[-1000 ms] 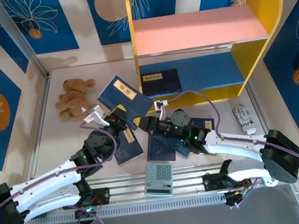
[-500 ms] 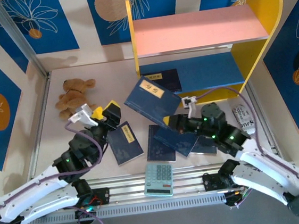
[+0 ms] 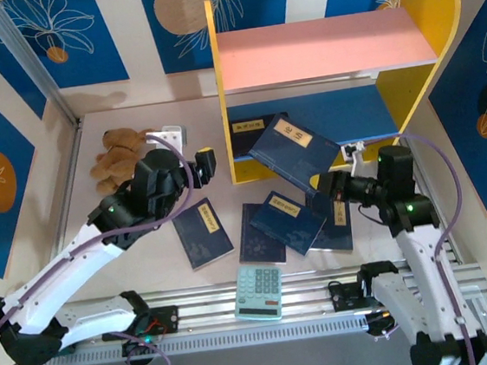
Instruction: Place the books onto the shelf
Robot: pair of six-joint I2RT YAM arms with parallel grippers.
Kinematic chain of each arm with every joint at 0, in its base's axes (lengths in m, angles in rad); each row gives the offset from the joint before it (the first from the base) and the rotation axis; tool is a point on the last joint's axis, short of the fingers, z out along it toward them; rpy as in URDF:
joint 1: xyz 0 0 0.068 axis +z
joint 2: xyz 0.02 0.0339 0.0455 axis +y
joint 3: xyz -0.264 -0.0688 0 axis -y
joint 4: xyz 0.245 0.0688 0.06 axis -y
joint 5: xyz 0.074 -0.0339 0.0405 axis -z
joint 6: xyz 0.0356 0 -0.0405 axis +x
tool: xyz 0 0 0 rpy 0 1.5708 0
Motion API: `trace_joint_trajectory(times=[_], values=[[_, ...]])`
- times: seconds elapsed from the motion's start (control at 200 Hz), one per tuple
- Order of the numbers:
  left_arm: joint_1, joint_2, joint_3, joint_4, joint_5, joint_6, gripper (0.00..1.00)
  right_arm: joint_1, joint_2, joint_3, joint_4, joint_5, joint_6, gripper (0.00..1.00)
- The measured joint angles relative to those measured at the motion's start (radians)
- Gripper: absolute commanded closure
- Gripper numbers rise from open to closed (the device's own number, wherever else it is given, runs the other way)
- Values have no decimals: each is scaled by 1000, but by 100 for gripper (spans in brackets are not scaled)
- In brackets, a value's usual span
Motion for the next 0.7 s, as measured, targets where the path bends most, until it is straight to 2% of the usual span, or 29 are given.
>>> trace_joint_trajectory(times=[0.15, 0.36, 0.7], values=[[61, 2, -3, -27, 151, 6, 20, -58, 135, 62, 7, -80, -82, 100], [74, 61, -40, -4, 326, -11, 20, -61, 304, 195, 4, -104, -204, 100], [79, 106, -91, 39, 443, -44, 20, -63, 534, 346, -57, -103, -414, 100]])
